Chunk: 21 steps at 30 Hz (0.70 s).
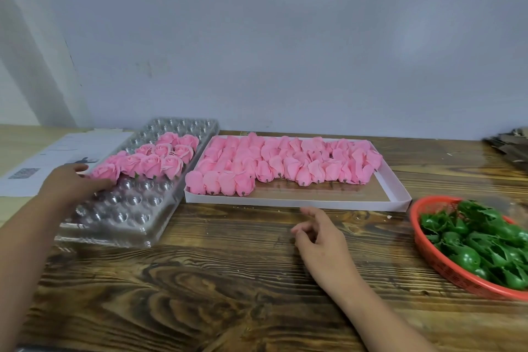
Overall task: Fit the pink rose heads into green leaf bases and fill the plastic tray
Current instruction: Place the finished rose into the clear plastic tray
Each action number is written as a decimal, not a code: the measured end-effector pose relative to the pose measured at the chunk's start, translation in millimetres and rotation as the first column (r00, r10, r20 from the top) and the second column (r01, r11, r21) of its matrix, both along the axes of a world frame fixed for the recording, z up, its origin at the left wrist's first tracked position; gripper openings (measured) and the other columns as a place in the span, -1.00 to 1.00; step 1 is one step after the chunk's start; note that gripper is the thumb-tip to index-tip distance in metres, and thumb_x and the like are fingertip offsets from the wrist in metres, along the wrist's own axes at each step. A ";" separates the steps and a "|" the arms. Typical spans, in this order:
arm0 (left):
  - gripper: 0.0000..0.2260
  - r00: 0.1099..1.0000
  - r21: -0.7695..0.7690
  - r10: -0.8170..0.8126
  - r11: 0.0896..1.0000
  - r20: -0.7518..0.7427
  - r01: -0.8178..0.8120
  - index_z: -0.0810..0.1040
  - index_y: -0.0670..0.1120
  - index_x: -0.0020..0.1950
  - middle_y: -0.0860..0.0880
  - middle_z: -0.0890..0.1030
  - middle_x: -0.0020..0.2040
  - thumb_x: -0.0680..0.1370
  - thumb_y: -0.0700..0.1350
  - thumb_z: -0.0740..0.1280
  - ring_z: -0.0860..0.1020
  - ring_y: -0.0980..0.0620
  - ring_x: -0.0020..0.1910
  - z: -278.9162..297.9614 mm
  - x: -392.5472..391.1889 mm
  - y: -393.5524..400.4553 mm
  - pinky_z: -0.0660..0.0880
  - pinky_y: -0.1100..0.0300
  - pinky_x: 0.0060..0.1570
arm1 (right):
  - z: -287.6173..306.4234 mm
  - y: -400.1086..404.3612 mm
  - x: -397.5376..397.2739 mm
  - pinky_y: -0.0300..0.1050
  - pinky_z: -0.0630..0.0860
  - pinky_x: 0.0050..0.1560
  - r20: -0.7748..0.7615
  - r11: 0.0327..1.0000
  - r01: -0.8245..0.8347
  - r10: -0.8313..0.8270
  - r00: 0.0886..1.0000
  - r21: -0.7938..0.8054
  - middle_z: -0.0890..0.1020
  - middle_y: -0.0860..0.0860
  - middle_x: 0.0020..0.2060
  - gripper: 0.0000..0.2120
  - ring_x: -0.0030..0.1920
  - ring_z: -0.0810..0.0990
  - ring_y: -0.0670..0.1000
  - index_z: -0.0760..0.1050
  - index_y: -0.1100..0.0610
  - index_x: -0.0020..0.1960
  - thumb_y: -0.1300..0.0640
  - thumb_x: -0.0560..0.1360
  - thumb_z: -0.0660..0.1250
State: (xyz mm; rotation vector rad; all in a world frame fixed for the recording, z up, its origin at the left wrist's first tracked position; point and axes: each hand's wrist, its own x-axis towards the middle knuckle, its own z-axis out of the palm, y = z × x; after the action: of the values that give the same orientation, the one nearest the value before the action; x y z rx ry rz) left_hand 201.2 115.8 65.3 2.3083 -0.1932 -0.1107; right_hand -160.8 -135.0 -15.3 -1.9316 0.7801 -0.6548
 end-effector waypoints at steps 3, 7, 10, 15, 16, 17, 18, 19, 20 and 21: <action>-0.35 0.989 -0.003 0.092 0.996 0.118 -0.092 0.40 -0.19 0.46 -0.31 0.59 0.22 0.46 -0.05 0.57 0.57 -0.32 0.13 4.2 -17.2 0.2 0.49 -0.25 0.24 | 1.8 1.3 -0.6 -0.20 0.47 -0.21 -0.004 1.000 -0.008 0.008 1.000 0.006 0.64 -0.14 -0.13 -0.62 -0.36 0.54 -0.16 0.36 -0.12 0.32 0.18 0.56 0.27; -0.73 0.917 -0.270 0.105 0.963 0.386 0.003 0.51 -0.05 0.18 -0.10 0.59 0.02 0.52 -0.14 0.44 0.58 -0.14 -0.08 5.0 -70.2 -20.9 0.53 0.00 -0.04 | 3.2 2.4 -1.5 -0.23 0.46 -0.19 -0.010 1.000 -0.007 0.007 1.000 0.014 0.64 -0.14 -0.12 -0.61 -0.33 0.55 -0.16 0.36 -0.10 0.34 0.16 0.56 0.27; -0.83 0.917 -0.323 -0.030 0.931 0.398 0.170 0.49 -0.02 0.06 -0.04 0.57 -0.13 0.54 -0.17 0.42 0.55 0.12 -0.33 -0.2 -110.6 -52.6 0.46 0.26 -0.36 | 3.7 2.9 -2.5 -0.25 0.45 -0.22 -0.008 1.000 -0.008 0.008 1.000 0.018 0.64 -0.15 -0.13 -0.62 -0.34 0.56 -0.18 0.36 -0.13 0.32 0.16 0.56 0.27; -0.85 0.884 -0.212 -0.314 0.892 0.346 0.400 0.50 0.05 -0.10 0.04 0.58 -0.17 0.55 -0.16 0.43 0.52 0.14 -0.19 -29.5 -157.8 -101.4 0.39 0.29 -0.23 | 6.4 5.1 -2.7 -0.09 0.58 -0.19 0.027 1.000 -0.001 0.000 1.000 0.026 0.64 -0.18 -0.15 -0.66 -0.28 0.59 -0.13 0.39 -0.18 0.22 0.16 0.54 0.30; -0.85 0.878 -0.200 -0.357 0.880 0.318 0.431 0.51 0.06 -0.12 0.05 0.59 -0.19 0.55 -0.14 0.43 0.53 0.16 -0.20 -37.8 -165.4 -109.1 0.38 0.32 -0.23 | 7.0 5.9 -2.7 -0.04 0.61 -0.15 0.036 1.000 0.000 -0.001 0.999 0.024 0.64 -0.17 -0.16 -0.67 -0.25 0.59 -0.12 0.40 -0.19 0.18 0.17 0.54 0.31; -0.85 0.867 -0.184 -0.397 0.868 0.300 0.461 0.52 0.05 -0.15 0.05 0.59 -0.22 0.55 -0.14 0.44 0.52 0.17 -0.22 -45.9 -171.8 -116.2 0.37 0.36 -0.25 | 7.8 6.7 -3.2 -0.03 0.61 -0.11 0.049 1.000 0.003 -0.004 0.999 0.019 0.65 -0.16 -0.17 -0.68 -0.23 0.59 -0.12 0.41 -0.21 0.13 0.17 0.53 0.33; -0.84 0.852 -0.159 -0.435 0.856 0.292 0.491 0.53 0.04 -0.17 0.06 0.59 -0.25 0.55 -0.14 0.45 0.52 0.18 -0.25 -53.1 -177.4 -121.7 0.36 0.40 -0.27 | 8.7 7.5 -4.3 -0.06 0.59 -0.08 0.064 1.000 0.003 -0.004 0.998 0.011 0.65 -0.15 -0.19 -0.69 -0.23 0.59 -0.13 0.42 -0.22 0.08 0.18 0.52 0.34; -0.83 0.837 -0.135 -0.464 0.846 0.290 0.516 0.53 0.05 -0.19 0.06 0.59 -0.28 0.55 -0.14 0.45 0.52 0.16 -0.28 -58.3 -181.8 -125.5 0.39 0.41 -0.28 | 10.0 8.2 -5.8 -0.11 0.57 -0.07 0.077 1.000 -0.003 0.003 0.997 0.000 0.66 -0.16 -0.19 -0.69 -0.23 0.59 -0.14 0.42 -0.22 0.05 0.20 0.51 0.35; -0.81 0.824 -0.120 -0.483 0.837 0.297 0.534 0.53 0.05 -0.20 0.06 0.58 -0.30 0.54 -0.15 0.46 0.53 0.15 -0.29 -61.8 -183.7 -127.5 0.40 0.42 -0.27 | 12.3 8.3 -7.8 -0.16 0.55 -0.06 0.086 1.000 -0.011 0.013 0.996 -0.016 0.66 -0.17 -0.20 -0.68 -0.22 0.59 -0.14 0.43 -0.21 0.04 0.21 0.50 0.35; -0.80 0.812 -0.114 -0.495 0.828 0.309 0.548 0.52 0.05 -0.21 0.06 0.58 -0.32 0.54 -0.16 0.46 0.53 0.15 -0.27 -63.9 -183.8 -128.2 0.41 0.43 -0.25 | 15.7 6.7 -10.2 -0.19 0.53 -0.05 0.087 0.999 -0.018 0.021 0.996 -0.037 0.66 -0.18 -0.20 -0.69 -0.20 0.59 -0.15 0.44 -0.19 0.03 0.22 0.49 0.36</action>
State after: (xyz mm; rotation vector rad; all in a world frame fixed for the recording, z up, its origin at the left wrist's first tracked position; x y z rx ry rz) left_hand 17.5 -12.4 1.4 2.0023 -0.9453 -0.0528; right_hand -171.0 -128.3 0.4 -1.9271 0.6984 -0.7415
